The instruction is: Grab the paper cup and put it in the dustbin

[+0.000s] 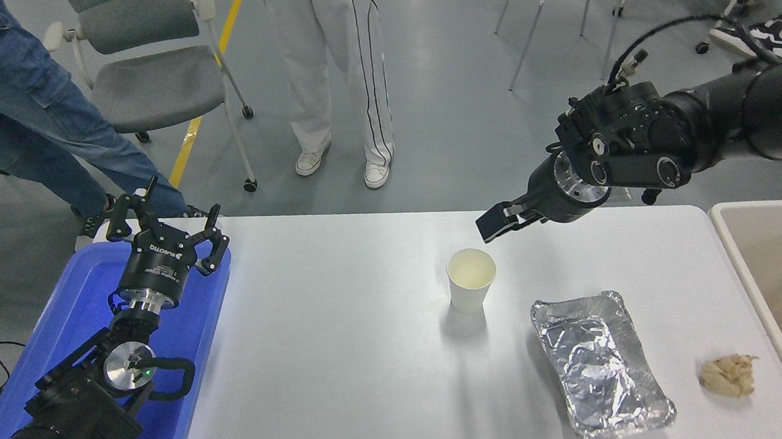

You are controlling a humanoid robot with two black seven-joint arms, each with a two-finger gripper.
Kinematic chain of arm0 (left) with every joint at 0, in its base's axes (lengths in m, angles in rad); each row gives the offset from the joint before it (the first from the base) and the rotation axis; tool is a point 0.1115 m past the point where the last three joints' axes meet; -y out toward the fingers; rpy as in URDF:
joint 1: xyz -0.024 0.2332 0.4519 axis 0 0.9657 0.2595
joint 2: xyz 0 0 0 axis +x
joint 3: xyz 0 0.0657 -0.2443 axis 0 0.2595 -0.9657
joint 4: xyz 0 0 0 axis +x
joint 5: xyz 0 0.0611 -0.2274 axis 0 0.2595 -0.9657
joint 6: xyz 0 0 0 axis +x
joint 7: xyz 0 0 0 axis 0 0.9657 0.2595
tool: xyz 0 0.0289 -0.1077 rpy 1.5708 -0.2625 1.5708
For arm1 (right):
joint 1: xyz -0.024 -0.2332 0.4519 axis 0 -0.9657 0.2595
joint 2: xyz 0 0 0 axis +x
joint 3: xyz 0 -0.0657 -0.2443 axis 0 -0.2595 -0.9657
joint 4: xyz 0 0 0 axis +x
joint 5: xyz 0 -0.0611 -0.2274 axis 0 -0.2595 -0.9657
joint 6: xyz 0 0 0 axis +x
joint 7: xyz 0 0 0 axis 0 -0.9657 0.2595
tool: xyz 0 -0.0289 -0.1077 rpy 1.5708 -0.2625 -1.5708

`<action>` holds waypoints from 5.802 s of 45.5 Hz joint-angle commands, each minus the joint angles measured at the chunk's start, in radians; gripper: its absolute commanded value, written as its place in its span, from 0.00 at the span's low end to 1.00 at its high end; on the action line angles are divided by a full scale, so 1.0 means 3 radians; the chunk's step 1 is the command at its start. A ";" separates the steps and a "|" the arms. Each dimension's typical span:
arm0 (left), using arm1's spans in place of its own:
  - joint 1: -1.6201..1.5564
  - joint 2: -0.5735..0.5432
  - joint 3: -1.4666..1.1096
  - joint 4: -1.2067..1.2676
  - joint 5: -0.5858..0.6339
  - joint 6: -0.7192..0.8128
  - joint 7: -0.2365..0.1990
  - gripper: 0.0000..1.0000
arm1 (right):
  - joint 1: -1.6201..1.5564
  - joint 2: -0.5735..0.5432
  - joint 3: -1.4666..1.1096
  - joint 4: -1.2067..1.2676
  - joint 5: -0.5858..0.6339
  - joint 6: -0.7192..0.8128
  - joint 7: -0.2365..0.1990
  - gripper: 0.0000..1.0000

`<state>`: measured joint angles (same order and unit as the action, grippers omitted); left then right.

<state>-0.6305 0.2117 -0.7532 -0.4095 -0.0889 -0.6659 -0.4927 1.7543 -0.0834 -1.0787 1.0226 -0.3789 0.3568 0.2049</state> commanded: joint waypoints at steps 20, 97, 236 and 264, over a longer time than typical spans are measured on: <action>0.0000 0.0000 0.0000 0.0000 0.0000 0.0000 -0.0004 1.00 | -0.0964 0.0278 0.0390 -0.1015 0.0000 -0.0013 -0.0248 1.00; -0.0005 0.0000 0.0000 0.0000 0.0000 0.0000 -0.0004 1.00 | -0.1553 0.0278 0.0850 -0.1246 0.0445 0.0104 -0.0586 0.00; 0.0005 0.0000 -0.0010 0.0010 -0.0005 0.0011 -0.0004 1.00 | 0.1930 -0.0928 -0.1108 0.0810 0.0430 0.1429 -0.0581 0.00; 0.0000 0.0005 -0.0015 0.0015 -0.0010 0.0011 -0.0004 1.00 | 0.1945 -0.2222 -0.1650 0.0794 -0.0102 0.1429 -0.0586 0.00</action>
<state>-0.6296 0.2126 -0.7571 -0.4052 -0.0920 -0.6627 -0.4941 2.3379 -0.6176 -1.4998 1.2667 -0.3357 0.7854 0.0295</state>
